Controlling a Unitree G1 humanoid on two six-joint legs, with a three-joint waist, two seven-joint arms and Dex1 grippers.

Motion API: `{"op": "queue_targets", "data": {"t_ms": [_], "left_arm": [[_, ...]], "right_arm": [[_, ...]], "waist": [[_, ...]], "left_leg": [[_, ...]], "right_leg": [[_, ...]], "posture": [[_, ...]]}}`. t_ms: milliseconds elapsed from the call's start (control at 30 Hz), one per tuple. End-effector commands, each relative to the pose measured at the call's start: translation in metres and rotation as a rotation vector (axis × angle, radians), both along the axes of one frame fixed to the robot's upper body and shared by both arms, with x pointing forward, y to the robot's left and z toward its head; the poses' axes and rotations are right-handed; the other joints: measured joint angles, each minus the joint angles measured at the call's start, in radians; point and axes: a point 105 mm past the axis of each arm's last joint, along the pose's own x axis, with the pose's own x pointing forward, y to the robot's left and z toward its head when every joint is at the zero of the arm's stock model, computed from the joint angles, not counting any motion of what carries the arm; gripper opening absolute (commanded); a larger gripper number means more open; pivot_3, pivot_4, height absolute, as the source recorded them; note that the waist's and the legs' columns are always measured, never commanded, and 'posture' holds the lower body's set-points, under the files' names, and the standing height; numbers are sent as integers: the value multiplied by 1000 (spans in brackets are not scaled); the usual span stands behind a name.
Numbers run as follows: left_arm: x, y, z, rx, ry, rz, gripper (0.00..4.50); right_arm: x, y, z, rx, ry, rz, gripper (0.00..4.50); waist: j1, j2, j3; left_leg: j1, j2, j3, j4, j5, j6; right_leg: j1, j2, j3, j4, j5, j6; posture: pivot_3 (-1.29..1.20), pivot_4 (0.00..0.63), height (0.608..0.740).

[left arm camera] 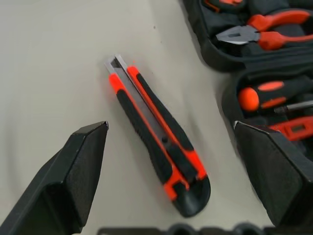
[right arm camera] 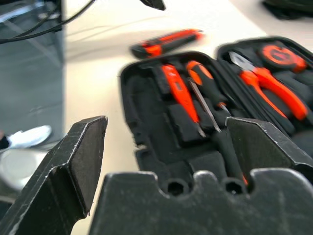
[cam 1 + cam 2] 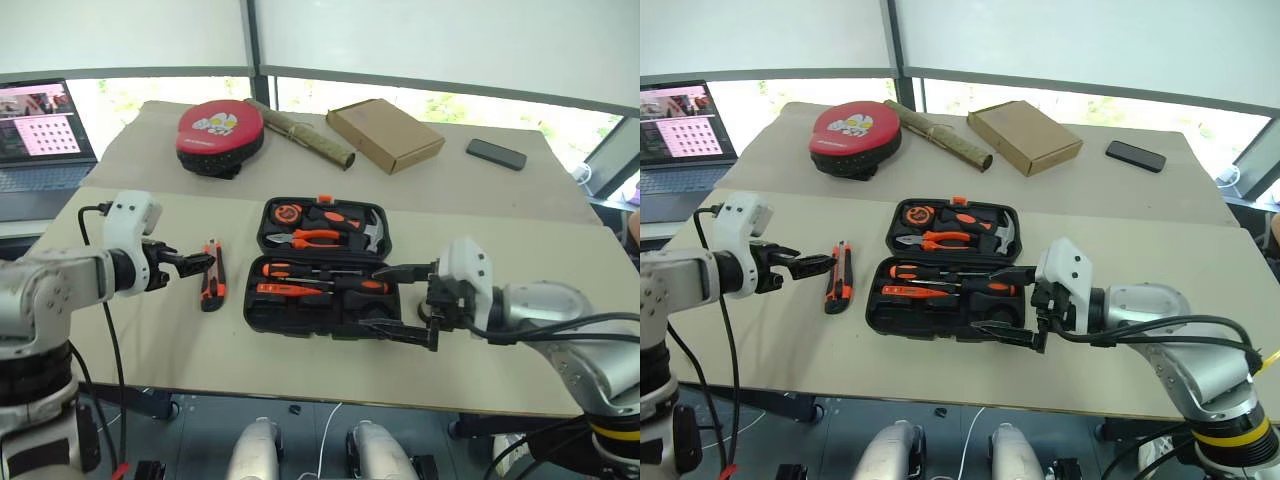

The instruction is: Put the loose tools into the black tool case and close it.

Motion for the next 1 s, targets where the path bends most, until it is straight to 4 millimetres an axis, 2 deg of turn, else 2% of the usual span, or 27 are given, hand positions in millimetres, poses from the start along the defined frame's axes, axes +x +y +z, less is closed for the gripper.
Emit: {"op": "queue_targets", "data": {"t_ms": [33,167,300,400,500,567,633,833,900,933,1000], "left_arm": [[12,-7,-9,6,68,18,4435],[25,-10,-29,39,159,51,4435],[28,-21,-45,62,210,-6,4435],[28,-21,-51,87,217,-20,3713],[25,-20,-57,101,234,-35,2514],[26,-18,-59,106,232,-33,1920],[27,-14,-58,110,224,-24,1542],[41,18,-43,237,84,-29,1529],[51,21,-24,240,-31,-91,1527],[57,19,-8,240,-128,-169,1525],[56,1,31,151,-293,-367,1523]], "right_arm": [[-6,9,13,23,-86,2,4500],[-7,14,12,43,-97,-28,4500],[-10,15,13,72,-97,-60,4500],[-12,13,12,75,-99,-79,4500],[-14,11,13,88,-98,-97,4500],[-15,10,14,90,-98,-102,4500],[-16,9,14,90,-98,-105,4500],[-15,1,18,90,-89,-116,4500],[-14,-3,19,88,-79,-121,4500],[-13,-5,19,83,-71,-121,4500],[-16,-9,15,53,-31,-111,4500]], "waist": [[-4,0,0],[-5,0,0],[1,0,0],[8,2,-1],[14,2,-1],[15,2,-1],[15,2,-1],[13,3,-2],[12,3,-2],[9,2,-1],[4,1,0]], "left_leg": [[0,0,0,0,0,0],[-1,0,0,0,0,0],[-1,0,0,0,0,0],[0,-1,1,0,0,0],[0,-1,1,1,0,0],[0,-2,1,1,0,0],[0,-2,1,1,0,0],[0,-1,1,1,0,0],[0,-1,1,1,0,0],[0,0,1,1,0,-1],[0,0,1,1,1,-1]], "right_leg": [[-1,0,0,0,0,0],[-1,0,0,0,0,0],[0,-1,0,0,0,0],[0,-2,0,0,0,0],[0,-2,0,0,0,0],[0,-2,0,0,0,0],[0,-2,0,0,0,0],[1,-2,0,0,0,0],[0,-1,0,0,0,0],[0,-1,0,0,1,0],[-1,0,0,0,0,-2]], "posture": [[0,150,740],[0,150,740],[0,150,740],[0,150,740],[0,150,740],[0,150,740],[0,150,740],[0,150,740],[0,150,740],[0,150,740],[0,150,740]]}}
